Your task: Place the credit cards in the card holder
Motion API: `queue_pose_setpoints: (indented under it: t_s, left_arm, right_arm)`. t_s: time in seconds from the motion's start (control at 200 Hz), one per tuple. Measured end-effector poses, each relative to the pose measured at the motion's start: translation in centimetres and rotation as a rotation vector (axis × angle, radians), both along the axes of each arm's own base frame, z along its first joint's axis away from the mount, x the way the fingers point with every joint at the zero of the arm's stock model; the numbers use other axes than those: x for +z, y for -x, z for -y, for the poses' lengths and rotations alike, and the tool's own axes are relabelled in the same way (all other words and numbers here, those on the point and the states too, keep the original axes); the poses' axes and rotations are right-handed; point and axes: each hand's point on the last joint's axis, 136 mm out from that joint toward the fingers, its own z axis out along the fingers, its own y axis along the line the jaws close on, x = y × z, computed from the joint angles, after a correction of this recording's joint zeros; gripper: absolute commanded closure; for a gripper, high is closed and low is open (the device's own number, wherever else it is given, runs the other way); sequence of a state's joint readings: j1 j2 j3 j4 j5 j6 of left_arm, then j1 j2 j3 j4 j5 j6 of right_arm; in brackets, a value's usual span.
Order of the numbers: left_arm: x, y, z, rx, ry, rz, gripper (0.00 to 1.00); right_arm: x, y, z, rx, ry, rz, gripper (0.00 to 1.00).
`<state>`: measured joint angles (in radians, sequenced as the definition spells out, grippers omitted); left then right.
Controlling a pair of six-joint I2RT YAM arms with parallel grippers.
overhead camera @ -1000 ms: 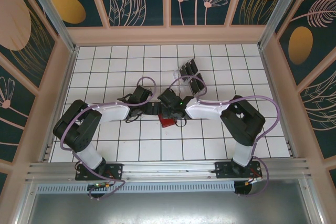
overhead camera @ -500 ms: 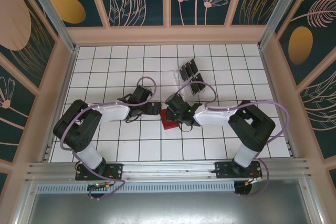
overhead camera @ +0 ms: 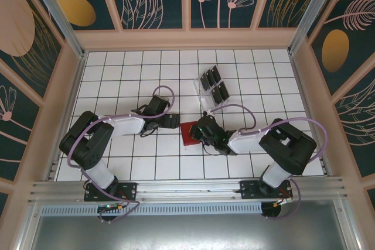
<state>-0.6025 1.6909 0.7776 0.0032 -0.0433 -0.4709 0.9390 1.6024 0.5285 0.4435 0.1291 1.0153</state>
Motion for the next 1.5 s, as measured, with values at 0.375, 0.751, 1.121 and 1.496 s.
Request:
queue_pose_setpoints:
  t_s: [0.375, 0.751, 1.121, 1.496]
  left_arm:
    - [0.1, -0.1, -0.1, 0.004, -0.005, 0.006, 0.01]
    - [0.3, -0.1, 0.0, 0.007, -0.006, 0.015, 0.02]
    - [0.9, 0.4, 0.3, -0.010, 0.019, 0.011, 0.02]
    - [0.8, 1.0, 1.4, -0.026, 0.004, 0.024, 0.01]
  right_arm:
    - [-0.4, 0.9, 0.0, -0.039, -0.064, 0.023, 1.00]
    - [-0.7, 0.8, -0.1, -0.045, -0.007, -0.022, 1.00]
    - [-0.5, 0.3, -0.1, -0.015, 0.015, -0.100, 1.00]
    - [0.2, 0.8, 0.5, 0.047, 0.037, -0.104, 1.00]
